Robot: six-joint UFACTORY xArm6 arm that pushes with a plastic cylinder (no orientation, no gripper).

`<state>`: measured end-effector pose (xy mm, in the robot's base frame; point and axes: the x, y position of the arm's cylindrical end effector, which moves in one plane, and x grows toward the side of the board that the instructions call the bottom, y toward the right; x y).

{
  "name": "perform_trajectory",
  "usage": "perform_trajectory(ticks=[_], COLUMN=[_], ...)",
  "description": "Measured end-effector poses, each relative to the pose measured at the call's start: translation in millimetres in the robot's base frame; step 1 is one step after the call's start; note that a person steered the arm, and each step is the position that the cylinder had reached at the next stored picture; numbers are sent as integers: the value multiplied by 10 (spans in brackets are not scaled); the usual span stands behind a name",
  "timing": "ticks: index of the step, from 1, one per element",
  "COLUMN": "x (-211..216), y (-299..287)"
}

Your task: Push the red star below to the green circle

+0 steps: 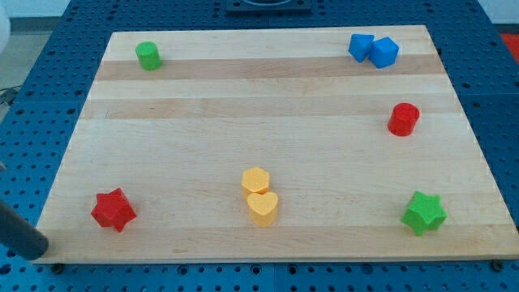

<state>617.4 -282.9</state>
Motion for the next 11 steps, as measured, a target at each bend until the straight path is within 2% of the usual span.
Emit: perform_trajectory(ticks=[5,6,7,9,11], x=[-675,-685,-521,-461,-962], y=[1522,1651,1546,1354,1336])
